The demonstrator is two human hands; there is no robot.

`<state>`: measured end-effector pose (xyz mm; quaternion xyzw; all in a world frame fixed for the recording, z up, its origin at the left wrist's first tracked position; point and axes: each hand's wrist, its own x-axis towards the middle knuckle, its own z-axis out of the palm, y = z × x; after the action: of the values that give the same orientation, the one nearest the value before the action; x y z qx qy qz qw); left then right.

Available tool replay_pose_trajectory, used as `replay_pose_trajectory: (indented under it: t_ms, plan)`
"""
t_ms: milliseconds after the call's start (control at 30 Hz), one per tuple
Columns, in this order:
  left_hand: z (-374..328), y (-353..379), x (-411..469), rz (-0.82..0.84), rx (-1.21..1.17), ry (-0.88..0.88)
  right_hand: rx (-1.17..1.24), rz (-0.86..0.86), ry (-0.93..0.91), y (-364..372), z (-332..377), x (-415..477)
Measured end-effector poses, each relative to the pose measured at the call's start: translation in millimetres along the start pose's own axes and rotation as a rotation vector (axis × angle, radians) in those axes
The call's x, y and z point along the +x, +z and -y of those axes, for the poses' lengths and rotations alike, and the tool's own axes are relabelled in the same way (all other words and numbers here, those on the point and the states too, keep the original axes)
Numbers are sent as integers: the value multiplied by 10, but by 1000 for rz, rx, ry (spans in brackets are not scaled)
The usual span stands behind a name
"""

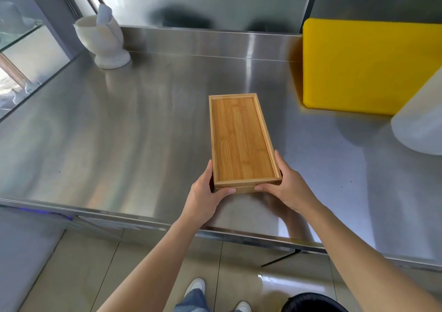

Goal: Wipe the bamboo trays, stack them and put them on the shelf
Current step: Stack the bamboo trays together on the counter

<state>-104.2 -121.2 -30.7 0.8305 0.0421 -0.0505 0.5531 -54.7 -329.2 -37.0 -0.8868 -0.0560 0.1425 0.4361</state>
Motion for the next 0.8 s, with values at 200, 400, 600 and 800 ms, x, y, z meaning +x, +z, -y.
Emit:
replay_pose_trajectory:
  t_ms: [200, 400, 600, 800]
  plan:
    - [-42, 11, -37, -20, 4, -17, -43, -23, -20, 13, -10, -17]
    - [-89, 29, -73, -42, 36, -24, -70, -20, -46, 15, -11, -22]
    - [-100, 35, -79, -43, 47, -32, -62, -18, -22, 19, -25, -13]
    - [-68, 44, -60, -46, 45, -8, -47, -18, -5, 28, -41, -2]
